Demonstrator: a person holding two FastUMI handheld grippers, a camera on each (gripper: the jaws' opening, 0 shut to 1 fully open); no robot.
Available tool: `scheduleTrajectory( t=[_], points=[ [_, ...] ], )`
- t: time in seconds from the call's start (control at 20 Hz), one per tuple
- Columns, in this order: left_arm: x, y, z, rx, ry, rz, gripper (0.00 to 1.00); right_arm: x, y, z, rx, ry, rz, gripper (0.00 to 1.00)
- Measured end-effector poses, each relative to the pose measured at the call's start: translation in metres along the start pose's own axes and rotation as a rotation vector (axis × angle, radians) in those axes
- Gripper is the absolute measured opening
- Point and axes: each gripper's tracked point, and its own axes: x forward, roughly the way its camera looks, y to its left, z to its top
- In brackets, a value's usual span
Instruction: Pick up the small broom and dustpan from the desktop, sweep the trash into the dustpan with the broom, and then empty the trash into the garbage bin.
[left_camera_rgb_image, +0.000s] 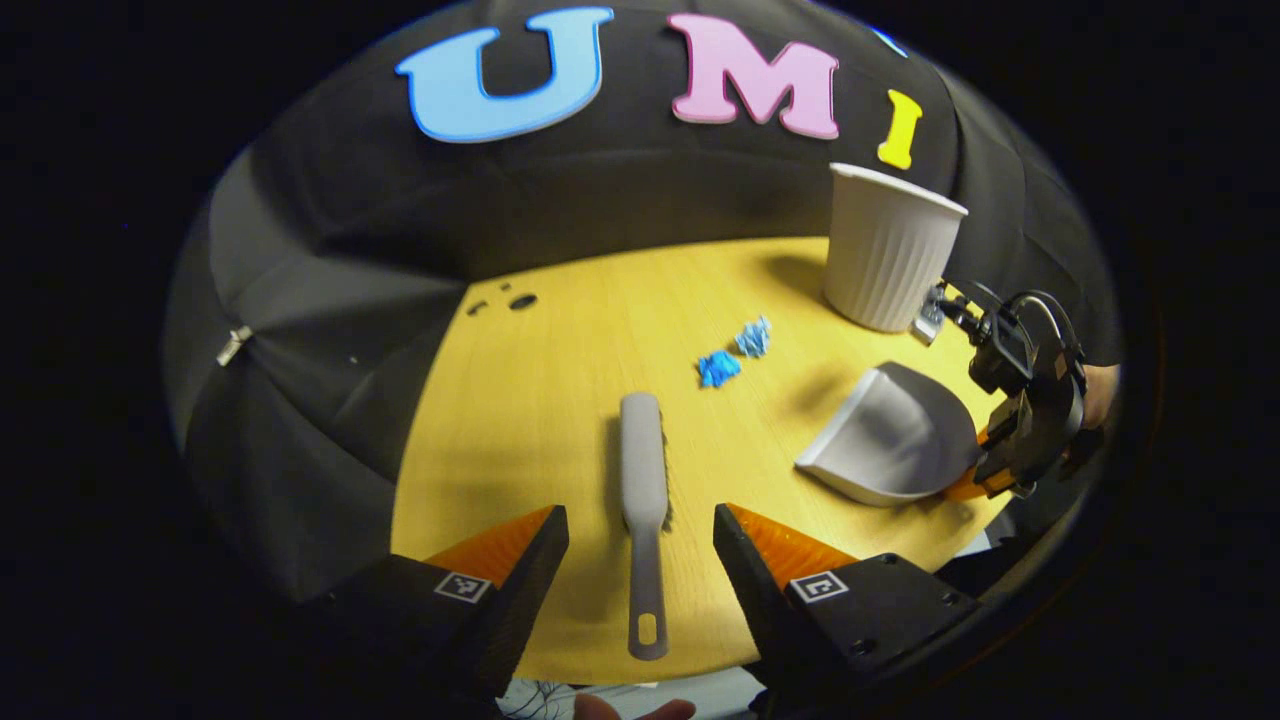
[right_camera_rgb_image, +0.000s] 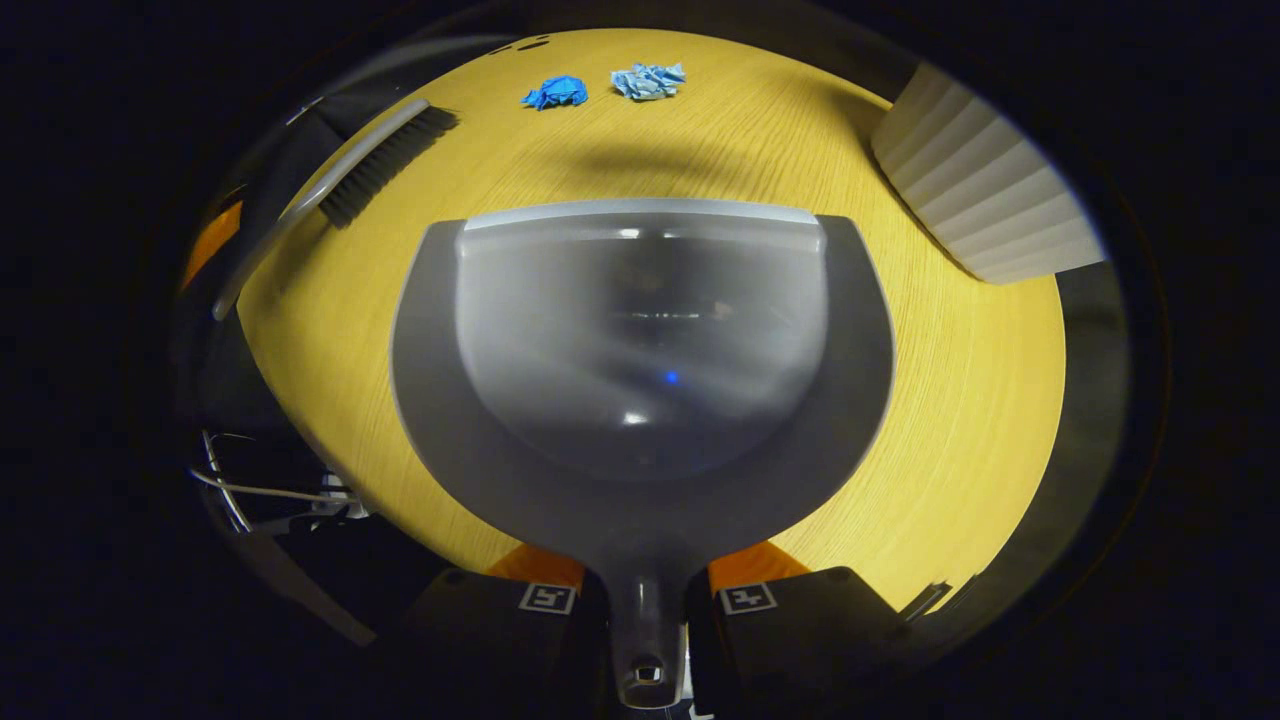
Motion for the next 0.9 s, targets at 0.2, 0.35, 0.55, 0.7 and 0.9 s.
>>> scheduleTrajectory(
  t=[0.2,0.35,0.55,0.7,0.9],
  points=[
    [0.032,0.003,-0.048,0.009,0.277,-0.033,0.93,-0.001,0.0,0.0,-0.005,0.006,0.005,0.32],
    [0.051,-0.005,-0.057,0.01,0.357,-0.058,0.92,0.0,0.001,0.0,-0.001,0.015,0.004,0.37],
    [0.074,-0.002,-0.062,0.009,0.431,-0.044,0.9,-0.001,0.001,0.0,-0.013,0.022,0.012,0.37],
    [0.079,-0.002,-0.065,0.007,0.47,-0.06,0.82,-0.002,0.002,0.001,-0.02,0.02,0.018,0.37],
    [0.077,-0.003,-0.065,0.078,0.511,-0.084,0.48,0.0,0.001,0.001,0.002,0.024,0.005,0.37]
  ],
)
